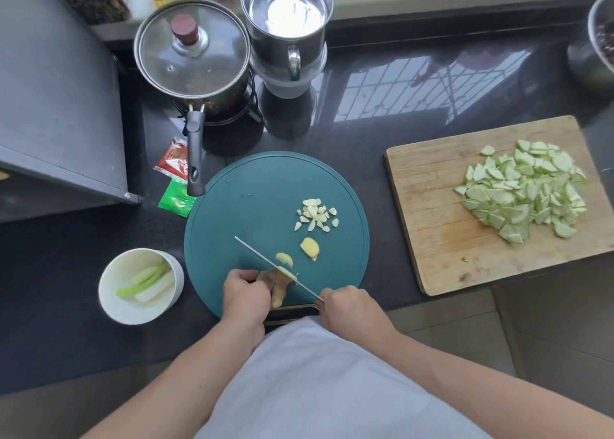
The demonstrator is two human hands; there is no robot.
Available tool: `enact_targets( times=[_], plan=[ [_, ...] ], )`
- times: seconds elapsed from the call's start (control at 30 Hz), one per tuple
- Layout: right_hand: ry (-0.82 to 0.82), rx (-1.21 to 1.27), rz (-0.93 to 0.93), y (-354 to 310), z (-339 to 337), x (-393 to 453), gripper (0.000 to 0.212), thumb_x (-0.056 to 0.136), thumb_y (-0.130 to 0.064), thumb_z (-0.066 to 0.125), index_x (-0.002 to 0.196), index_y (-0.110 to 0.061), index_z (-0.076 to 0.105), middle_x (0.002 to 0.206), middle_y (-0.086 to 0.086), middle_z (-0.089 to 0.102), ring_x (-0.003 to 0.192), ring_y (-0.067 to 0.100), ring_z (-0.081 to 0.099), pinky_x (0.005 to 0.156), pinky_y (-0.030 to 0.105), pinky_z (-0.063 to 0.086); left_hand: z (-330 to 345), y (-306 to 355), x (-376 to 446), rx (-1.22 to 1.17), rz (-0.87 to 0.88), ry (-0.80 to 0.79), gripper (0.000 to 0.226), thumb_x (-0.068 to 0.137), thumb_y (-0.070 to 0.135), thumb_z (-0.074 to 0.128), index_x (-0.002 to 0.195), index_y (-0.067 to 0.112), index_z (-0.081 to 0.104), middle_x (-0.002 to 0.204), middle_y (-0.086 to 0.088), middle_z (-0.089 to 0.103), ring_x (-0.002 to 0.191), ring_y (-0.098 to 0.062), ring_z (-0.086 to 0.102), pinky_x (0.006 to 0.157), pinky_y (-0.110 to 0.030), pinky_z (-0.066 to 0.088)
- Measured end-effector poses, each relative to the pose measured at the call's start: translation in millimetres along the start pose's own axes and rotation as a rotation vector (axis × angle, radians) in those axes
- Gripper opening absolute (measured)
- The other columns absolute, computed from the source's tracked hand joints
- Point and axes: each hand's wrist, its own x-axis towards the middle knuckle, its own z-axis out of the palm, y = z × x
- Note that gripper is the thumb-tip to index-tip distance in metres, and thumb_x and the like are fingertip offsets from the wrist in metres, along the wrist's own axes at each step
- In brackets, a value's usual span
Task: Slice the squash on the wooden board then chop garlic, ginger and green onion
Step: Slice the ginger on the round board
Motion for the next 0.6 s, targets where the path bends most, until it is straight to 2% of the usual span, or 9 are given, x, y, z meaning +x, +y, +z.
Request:
enact_targets(
  times=[0.1, 0.23, 0.37, 0.47, 0.6],
  plan=[
    [-0.001, -0.018, -0.003, -4.2, 2.2, 5.7, 0.014, 0.09, -0.015, 0.046, 0.078, -0.014, 0.04, 0.076, 0.012, 0.055, 0.064, 0.033, 0.049, 0.055, 0.034, 0.031, 0.4, 2.2, 0.1, 0.007, -0.008, 0.008, 0.03, 0.092, 0.008, 0.06, 0.11, -0.015, 0.055, 0.084, -0.02, 0.059, 0.081, -0.03, 0.059, 0.093, -0.057, 0.056],
    [0.019, -0.023, -0.006, -8.5, 3.9, 9.6, 0.014, 0.085, -0.014, 0.05, 0.075, -0.012, 0.039, 0.064, 0.006, 0.038, 0.059, 0.031, 0.041, 0.053, 0.034, 0.031, 1.3, 4.9, -1.4, 0.012, -0.013, 0.015, 0.022, 0.091, 0.004, 0.059, 0.109, -0.008, 0.054, 0.083, -0.019, 0.058, 0.082, -0.031, 0.059, 0.091, -0.055, 0.055],
    [0.013, 0.001, 0.005, -9.9, 2.1, 10.3, 0.019, 0.082, -0.018, 0.056, 0.073, -0.013, 0.04, 0.059, 0.002, 0.029, 0.058, 0.031, 0.041, 0.053, 0.034, 0.032, 0.4, 6.2, -1.5, 0.021, -0.009, -0.003, 0.036, 0.093, 0.006, 0.058, 0.117, -0.02, 0.053, 0.084, -0.021, 0.059, 0.083, -0.031, 0.06, 0.094, -0.058, 0.056],
    [0.016, 0.032, 0.01, -11.4, 0.1, 13.8, 0.02, 0.084, -0.024, 0.059, 0.075, -0.012, 0.047, 0.061, 0.003, 0.033, 0.06, 0.031, 0.044, 0.055, 0.034, 0.034, 0.9, 7.0, -2.7, 0.005, 0.0, 0.038, 0.031, 0.094, 0.006, 0.06, 0.12, -0.011, 0.054, 0.097, -0.023, 0.066, 0.096, -0.035, 0.066, 0.096, -0.056, 0.055],
    [0.062, 0.036, 0.025, -8.1, 3.0, 12.0, 0.02, 0.093, -0.025, 0.051, 0.078, -0.013, 0.049, 0.073, 0.01, 0.049, 0.07, 0.037, 0.057, 0.056, 0.034, 0.034, 1.5, 6.7, -10.8, -0.01, 0.011, 0.032, 0.029, 0.091, 0.005, 0.062, 0.115, -0.011, 0.056, 0.087, -0.02, 0.067, 0.09, -0.033, 0.068, 0.095, -0.054, 0.056]
  ],
)
